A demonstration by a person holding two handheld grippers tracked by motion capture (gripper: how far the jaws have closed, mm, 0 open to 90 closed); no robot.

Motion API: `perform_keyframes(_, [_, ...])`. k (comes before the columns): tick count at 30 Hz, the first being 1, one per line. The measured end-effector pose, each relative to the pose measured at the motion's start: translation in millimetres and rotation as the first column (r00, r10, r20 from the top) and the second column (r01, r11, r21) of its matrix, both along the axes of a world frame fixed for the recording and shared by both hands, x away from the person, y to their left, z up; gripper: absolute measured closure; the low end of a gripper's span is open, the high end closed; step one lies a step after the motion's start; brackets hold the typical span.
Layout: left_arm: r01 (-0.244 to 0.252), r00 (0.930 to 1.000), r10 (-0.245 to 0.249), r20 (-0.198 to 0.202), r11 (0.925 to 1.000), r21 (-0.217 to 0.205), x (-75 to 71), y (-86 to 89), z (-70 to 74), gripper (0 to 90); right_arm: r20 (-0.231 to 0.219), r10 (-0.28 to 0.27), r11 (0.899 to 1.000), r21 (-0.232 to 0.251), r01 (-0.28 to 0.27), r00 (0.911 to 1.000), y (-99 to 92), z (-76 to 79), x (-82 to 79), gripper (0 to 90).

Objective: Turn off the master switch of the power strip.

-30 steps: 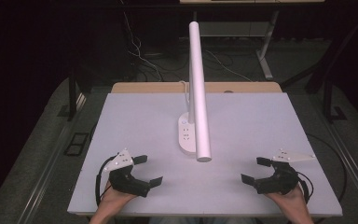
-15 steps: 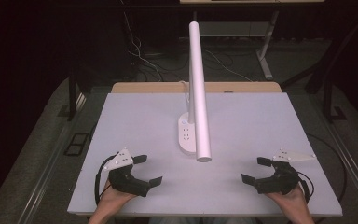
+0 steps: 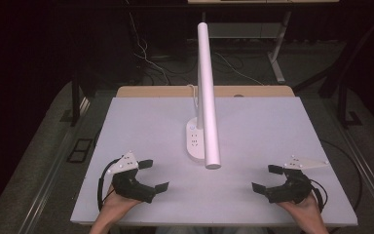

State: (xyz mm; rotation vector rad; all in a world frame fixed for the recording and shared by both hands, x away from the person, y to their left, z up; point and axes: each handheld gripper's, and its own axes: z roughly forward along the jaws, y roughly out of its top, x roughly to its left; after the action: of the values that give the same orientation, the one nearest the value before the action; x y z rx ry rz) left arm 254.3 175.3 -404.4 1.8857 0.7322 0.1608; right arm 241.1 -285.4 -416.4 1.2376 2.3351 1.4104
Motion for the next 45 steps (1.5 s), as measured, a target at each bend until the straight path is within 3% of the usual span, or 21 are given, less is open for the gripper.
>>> perform_keyframes(7, [-0.004, 1.0000, 0.004, 0.000, 1.0000, 0.005, 7.5, -1.5, 9.4, 0.0, -0.001, 0.006, 1.000, -0.007, -0.006, 1.0000, 1.4, -0.3, -0.1, 0.2])
perform_keyframes(14, [0.011, 0.9998, -0.011, -0.014, 0.9991, 0.041, 15.2, -6.1, 13.8, 0.0, -0.003, 0.009, 1.000, -0.010, -0.009, 1.0000, 1.2, -0.4, -0.5, 0.2])
perform_keyframes(21, [0.013, 0.9999, -0.013, -0.001, 0.9983, 0.058, 22.3, -7.9, 20.0, 0.2, -0.008, 0.016, 1.000, -0.019, -0.016, 0.9998, 2.3, -1.2, -0.7, 0.2])
perform_keyframes(27, [0.014, 0.9999, -0.013, -0.007, 0.9969, 0.077, 29.8, -8.3, 26.2, 0.0, -0.003, -0.005, 1.000, -0.020, 0.005, 1.0000, 0.8, -1.1, -0.9, 0.2])
perform_keyframes(45, [0.022, 0.9992, -0.018, -0.036, 0.9941, 0.107, 52.7, -12.8, 31.3, 0.0, -0.006, -0.008, 1.000, -0.017, 0.008, 0.9999, -0.5, -1.4, -1.0, 0.2])
